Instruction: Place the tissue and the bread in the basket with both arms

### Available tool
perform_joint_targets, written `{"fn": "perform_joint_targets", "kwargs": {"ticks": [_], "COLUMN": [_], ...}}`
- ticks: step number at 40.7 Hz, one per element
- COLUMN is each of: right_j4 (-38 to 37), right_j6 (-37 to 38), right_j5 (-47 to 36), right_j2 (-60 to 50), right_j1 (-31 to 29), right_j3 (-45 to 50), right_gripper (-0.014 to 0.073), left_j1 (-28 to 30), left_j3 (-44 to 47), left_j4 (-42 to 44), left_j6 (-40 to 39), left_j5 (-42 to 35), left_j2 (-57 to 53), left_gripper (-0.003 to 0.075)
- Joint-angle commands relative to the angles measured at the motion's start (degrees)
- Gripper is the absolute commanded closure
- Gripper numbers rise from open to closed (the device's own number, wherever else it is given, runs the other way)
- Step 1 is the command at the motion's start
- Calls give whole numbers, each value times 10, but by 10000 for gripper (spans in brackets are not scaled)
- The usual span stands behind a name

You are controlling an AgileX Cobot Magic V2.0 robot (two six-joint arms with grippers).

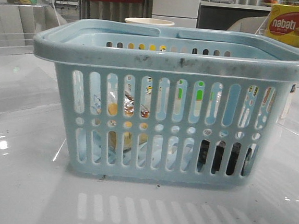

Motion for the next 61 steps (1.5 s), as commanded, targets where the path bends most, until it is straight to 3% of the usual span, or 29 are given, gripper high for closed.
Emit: {"fn": "perform_joint_targets", "kwargs": {"ticks": [1, 16, 21, 32, 45, 54, 61], "right_j4": [-6, -6, -6, -6, -6, -6, -6], "right_j6": [-6, -6, -6, -6, -6, -6, -6], "right_j5": [-35, -35, -35, -35, -35, -34, -35], "right_j2": [-1, -1, -1, -1, -1, -1, -1], "right_j1": [0, 0, 0, 0, 0, 0, 0], "right_j3": [-14, -14, -14, -14, -14, -14, -14], "right_gripper": [537, 537, 537, 537, 537, 537, 537], "left_j1": [-4, 12, 76, 268, 407, 411, 368], "left_j3": [-17, -1, 29, 183, 319, 359, 364], "left_j4": [-9, -10, -10, -10, -12, -6, 116], "left_j6": [-5, -5, -5, -5, -5, -8, -144], "left_j5": [-50, -51, -90, -261, -291, -320, -324], "left_j2": [1, -28, -69, -220, -372, -388, -388], "left_gripper": [629, 629, 629, 629, 629, 629, 629]}}
